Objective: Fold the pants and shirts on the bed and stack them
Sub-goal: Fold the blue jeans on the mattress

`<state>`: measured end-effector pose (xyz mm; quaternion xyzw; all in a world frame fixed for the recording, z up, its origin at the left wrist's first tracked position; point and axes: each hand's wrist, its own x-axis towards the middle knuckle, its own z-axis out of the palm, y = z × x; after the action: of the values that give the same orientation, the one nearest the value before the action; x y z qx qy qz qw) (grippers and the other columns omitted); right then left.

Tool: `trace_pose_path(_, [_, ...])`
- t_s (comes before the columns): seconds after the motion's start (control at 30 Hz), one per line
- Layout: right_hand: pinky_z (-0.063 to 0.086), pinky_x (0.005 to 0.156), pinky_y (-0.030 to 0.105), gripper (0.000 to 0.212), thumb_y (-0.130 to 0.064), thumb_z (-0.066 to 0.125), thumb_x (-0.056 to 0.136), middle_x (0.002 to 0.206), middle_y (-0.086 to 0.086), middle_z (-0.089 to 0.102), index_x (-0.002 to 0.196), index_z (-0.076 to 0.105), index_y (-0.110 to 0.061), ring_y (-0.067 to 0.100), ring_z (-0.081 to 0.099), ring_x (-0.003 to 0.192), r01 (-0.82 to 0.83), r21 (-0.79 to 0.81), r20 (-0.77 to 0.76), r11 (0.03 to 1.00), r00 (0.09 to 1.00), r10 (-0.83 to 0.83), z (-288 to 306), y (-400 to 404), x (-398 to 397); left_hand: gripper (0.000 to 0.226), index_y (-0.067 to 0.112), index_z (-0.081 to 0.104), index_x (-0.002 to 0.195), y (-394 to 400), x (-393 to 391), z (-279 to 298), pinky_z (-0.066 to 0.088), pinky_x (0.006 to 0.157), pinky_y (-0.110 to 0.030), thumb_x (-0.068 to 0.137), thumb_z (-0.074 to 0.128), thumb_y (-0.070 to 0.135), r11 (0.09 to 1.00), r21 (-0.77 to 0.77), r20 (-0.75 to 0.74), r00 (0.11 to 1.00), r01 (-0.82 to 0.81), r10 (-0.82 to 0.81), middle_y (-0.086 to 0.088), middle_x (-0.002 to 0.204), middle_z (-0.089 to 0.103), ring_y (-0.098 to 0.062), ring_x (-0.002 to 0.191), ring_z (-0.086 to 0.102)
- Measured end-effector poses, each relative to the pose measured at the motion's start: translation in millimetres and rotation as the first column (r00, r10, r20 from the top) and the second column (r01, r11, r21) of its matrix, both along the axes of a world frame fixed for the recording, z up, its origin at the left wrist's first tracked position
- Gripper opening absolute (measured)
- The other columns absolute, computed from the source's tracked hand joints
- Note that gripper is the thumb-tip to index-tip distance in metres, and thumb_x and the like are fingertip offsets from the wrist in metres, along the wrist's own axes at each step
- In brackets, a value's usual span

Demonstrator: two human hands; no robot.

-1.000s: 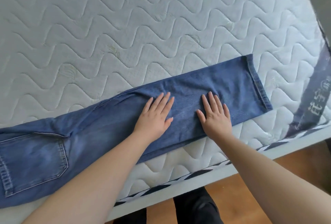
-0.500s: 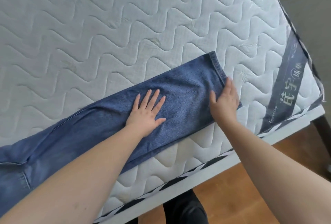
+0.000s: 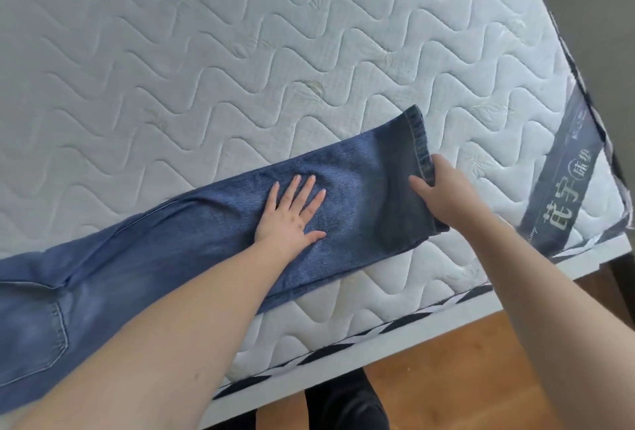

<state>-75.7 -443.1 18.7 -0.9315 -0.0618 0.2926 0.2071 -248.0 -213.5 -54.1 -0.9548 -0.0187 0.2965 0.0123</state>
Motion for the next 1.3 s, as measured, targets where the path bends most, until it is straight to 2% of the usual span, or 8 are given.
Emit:
trace_pose_path(0.2, [0.043, 0.066, 0.033, 0.035, -0.036, 0.049, 0.097, 0.093, -0.020, 0.058, 0.130, 0.038, -0.043, 0.016, 0.054, 0.086, -0.030, 0.188, 0.052, 0.982, 0.998, 0.021, 55, 46, -75, 0.067, 0.020, 0.006, 0.158, 8, -11, 22, 0.001, 0.123, -0.047, 0.103, 0.027, 0.052, 0.983, -0.177, 0.168, 0.986, 0.037, -0.006, -0.010, 0.166, -0.002, -0.027, 0.153, -0.002])
trace_pose_path(0.37, [0.048, 0.076, 0.039, 0.045, -0.035, 0.048, 0.097, 0.106, -0.007, 0.066, 0.138, 0.032, -0.045, 0.024, 0.060, 0.095, -0.038, 0.251, 0.033, 0.967, 0.999, 0.031, 72, 102, -131, 0.049, 0.015, 0.053, 0.142, 47, -90, 35, 0.031, 0.116, -0.048, 0.094, 0.057, 0.026, 0.976, -0.216, 0.426, 0.896, -0.031, 0.123, -0.016, 0.154, 0.039, -0.032, 0.144, 0.036])
trace_pose_path(0.6, [0.043, 0.073, 0.030, 0.050, -0.033, 0.051, 0.097, 0.105, -0.012, 0.063, 0.141, 0.032, -0.042, 0.014, 0.059, 0.089, -0.086, 0.334, -0.033, 0.939, 0.994, 0.103, 58, 195, -208, 0.055, 0.010, 0.042, 0.148, 145, -207, 42, 0.017, 0.122, -0.045, 0.096, 0.044, 0.027, 0.941, -0.093, 0.495, 0.805, -0.325, 0.327, -0.015, 0.159, 0.030, -0.030, 0.147, 0.027])
trace_pose_path(0.77, [0.044, 0.079, 0.028, 0.053, -0.033, 0.050, 0.098, 0.122, -0.011, 0.062, 0.146, 0.030, -0.038, 0.015, 0.060, 0.104, -0.194, 0.326, -0.036, 0.925, 0.976, 0.217, 55, 245, -260, 0.058, 0.006, 0.033, 0.152, 185, -253, 49, 0.019, 0.120, -0.050, 0.100, 0.049, 0.028, 0.710, -0.100, 0.407, 0.622, -0.697, 0.669, -0.018, 0.160, 0.026, -0.033, 0.148, 0.025])
trace_pose_path(1.0, [0.051, 0.082, 0.039, 0.063, -0.034, 0.043, 0.100, 0.137, -0.004, 0.053, 0.154, 0.011, -0.038, 0.025, 0.060, 0.107, -0.440, 0.157, 0.007, 0.884, 0.896, 0.445, 45, 290, -320, 0.060, 0.012, 0.028, 0.155, 211, -293, 41, 0.023, 0.120, -0.046, 0.101, 0.046, 0.032, 0.707, -0.276, 0.215, 0.675, -0.651, 0.706, -0.010, 0.165, 0.015, -0.027, 0.151, 0.016])
trace_pose_path(1.13, [0.051, 0.074, 0.039, 0.063, -0.034, 0.042, 0.101, 0.135, -0.002, 0.053, 0.155, 0.009, -0.035, 0.028, 0.063, 0.098, -0.491, 0.116, 0.055, 0.864, 0.871, 0.488, 34, 309, -354, 0.046, 0.011, 0.041, 0.149, 222, -300, 38, 0.020, 0.122, -0.038, 0.105, 0.043, 0.021, 0.466, -0.598, 0.102, 0.515, -0.652, 0.851, -0.002, 0.164, 0.018, -0.019, 0.151, 0.015])
trace_pose_path(1.23, [0.048, 0.063, 0.036, 0.063, -0.032, 0.041, 0.102, 0.121, 0.002, 0.053, 0.156, 0.009, -0.031, 0.027, 0.061, 0.082, -0.549, 0.048, 0.075, 0.834, 0.835, 0.545, 22, 320, -374, 0.034, 0.020, 0.059, 0.135, 231, -302, 47, 0.026, 0.112, -0.019, 0.105, 0.044, 0.021, 0.188, -0.731, 0.002, 0.274, -0.656, 0.962, 0.011, 0.154, 0.039, 0.003, 0.135, 0.033])
trace_pose_path(1.3, [0.048, 0.068, 0.038, 0.060, -0.032, 0.041, 0.103, 0.117, 0.003, 0.048, 0.156, 0.013, -0.028, 0.027, 0.056, 0.088, -0.614, 0.024, 0.014, 0.789, 0.790, 0.613, 14, 325, -386, 0.030, 0.024, 0.065, 0.126, 236, -301, 57, 0.037, 0.105, -0.018, 0.104, 0.045, 0.022, 0.056, -0.774, -0.016, 0.108, -0.630, 0.994, 0.011, 0.137, 0.057, 0.003, 0.122, 0.048])
